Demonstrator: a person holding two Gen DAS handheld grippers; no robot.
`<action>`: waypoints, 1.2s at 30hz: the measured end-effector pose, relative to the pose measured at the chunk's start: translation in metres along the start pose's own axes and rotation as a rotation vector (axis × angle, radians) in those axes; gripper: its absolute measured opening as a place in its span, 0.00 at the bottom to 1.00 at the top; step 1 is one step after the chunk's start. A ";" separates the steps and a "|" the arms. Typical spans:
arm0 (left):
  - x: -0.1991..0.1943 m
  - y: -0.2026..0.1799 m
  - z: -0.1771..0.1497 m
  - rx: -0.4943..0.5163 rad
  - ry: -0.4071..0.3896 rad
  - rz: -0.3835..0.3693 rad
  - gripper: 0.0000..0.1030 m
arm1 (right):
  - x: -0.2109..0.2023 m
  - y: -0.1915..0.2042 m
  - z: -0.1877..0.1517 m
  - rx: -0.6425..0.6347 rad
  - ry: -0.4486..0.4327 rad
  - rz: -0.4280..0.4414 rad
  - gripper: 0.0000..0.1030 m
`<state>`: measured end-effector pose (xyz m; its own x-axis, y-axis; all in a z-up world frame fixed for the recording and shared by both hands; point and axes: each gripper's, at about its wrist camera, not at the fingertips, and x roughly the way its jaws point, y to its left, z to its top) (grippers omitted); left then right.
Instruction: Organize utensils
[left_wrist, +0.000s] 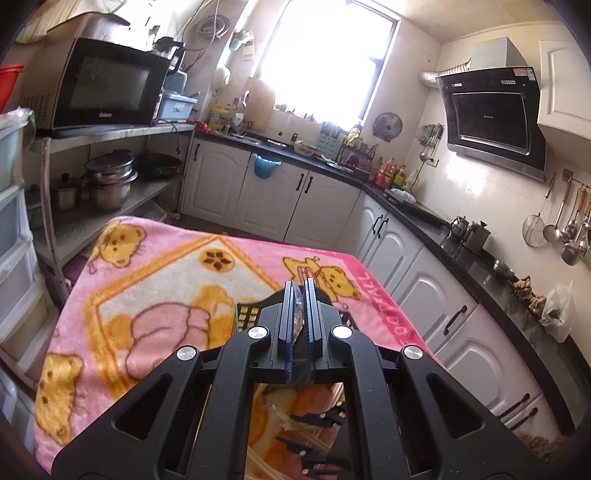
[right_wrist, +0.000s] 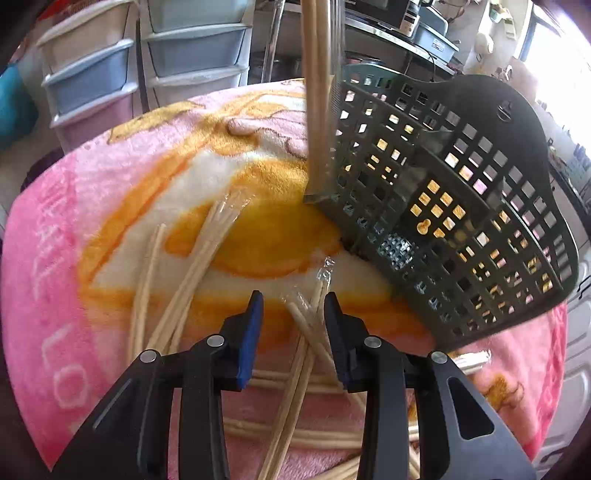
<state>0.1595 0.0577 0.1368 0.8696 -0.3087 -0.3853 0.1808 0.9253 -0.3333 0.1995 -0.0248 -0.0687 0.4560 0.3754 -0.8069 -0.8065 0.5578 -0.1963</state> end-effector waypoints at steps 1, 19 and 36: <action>0.000 -0.001 0.002 0.002 -0.005 -0.003 0.03 | 0.002 0.001 0.000 -0.004 0.001 -0.004 0.23; 0.006 -0.011 0.036 0.009 -0.056 -0.043 0.02 | -0.069 -0.039 0.006 0.102 -0.181 0.034 0.05; 0.009 -0.028 0.083 0.053 -0.143 -0.041 0.02 | -0.215 -0.134 0.041 0.337 -0.740 -0.032 0.05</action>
<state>0.2000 0.0478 0.2141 0.9170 -0.3151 -0.2445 0.2380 0.9242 -0.2985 0.2249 -0.1502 0.1544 0.7030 0.6814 -0.2035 -0.6856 0.7254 0.0606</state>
